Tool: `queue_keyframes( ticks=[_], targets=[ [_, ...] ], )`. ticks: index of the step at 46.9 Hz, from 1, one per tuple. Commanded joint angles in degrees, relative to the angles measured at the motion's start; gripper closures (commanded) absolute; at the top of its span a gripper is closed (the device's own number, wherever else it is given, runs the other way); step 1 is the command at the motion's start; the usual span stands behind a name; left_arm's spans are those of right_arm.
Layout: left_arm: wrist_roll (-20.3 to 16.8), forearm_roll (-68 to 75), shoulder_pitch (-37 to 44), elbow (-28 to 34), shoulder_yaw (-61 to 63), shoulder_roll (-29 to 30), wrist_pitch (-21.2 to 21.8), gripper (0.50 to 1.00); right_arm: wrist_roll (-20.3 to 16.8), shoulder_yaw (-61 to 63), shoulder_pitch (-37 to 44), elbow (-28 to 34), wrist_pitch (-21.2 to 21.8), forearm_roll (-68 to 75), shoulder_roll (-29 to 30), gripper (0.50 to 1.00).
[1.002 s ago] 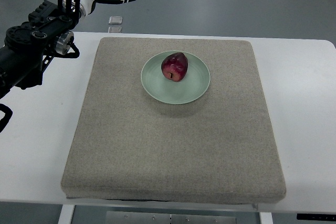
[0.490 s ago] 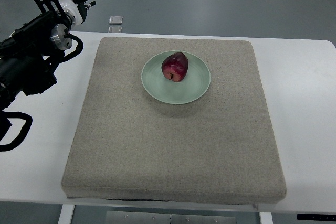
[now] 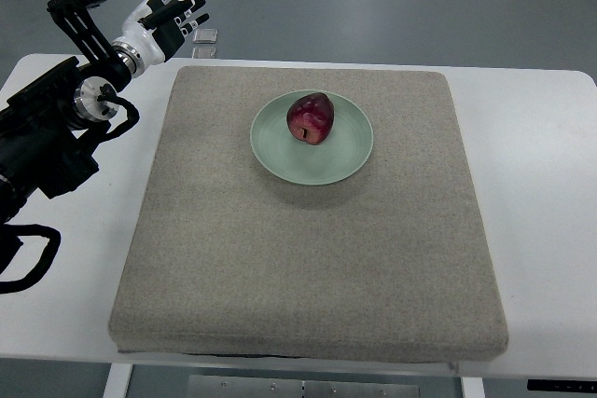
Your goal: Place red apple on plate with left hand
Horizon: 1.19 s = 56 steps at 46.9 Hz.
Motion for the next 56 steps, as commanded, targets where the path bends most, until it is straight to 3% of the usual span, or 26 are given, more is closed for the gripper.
queue_keyframes(
  ticks=[1, 7, 39, 44, 56],
  targets=[
    [-0.5, 0.1, 0.0, -0.1, 0.1, 0.0, 0.0, 0.508, 0.0, 0.0, 0.0, 0.0, 0.0, 0.0, 0.0, 0.568],
    [-2.2, 0.2, -0.1, -0.2, 0.2, 0.0, 0.0, 0.508, 0.0, 0.0, 0.0, 0.0, 0.0, 0.0, 0.0, 0.568],
    [-3.4, 0.3, 0.7, -0.4, 0.5, -0.4, -0.1, 0.508, 0.0, 0.0, 0.0, 0.0, 0.0, 0.0, 0.0, 0.570],
    [-4.9, 0.7, 0.7, -0.4, 0.8, -1.1, 0.1, 0.508, 0.0, 0.1, 0.0, 0.0, 0.1, 0.2, 0.0, 0.570],
    [-5.6, 0.7, 0.7, -0.4, 0.9, -1.1, 0.1, 0.508, 0.3, -0.1, -0.6, 3.7, 1.1, 0.3, 0.0, 0.570]
  ],
)
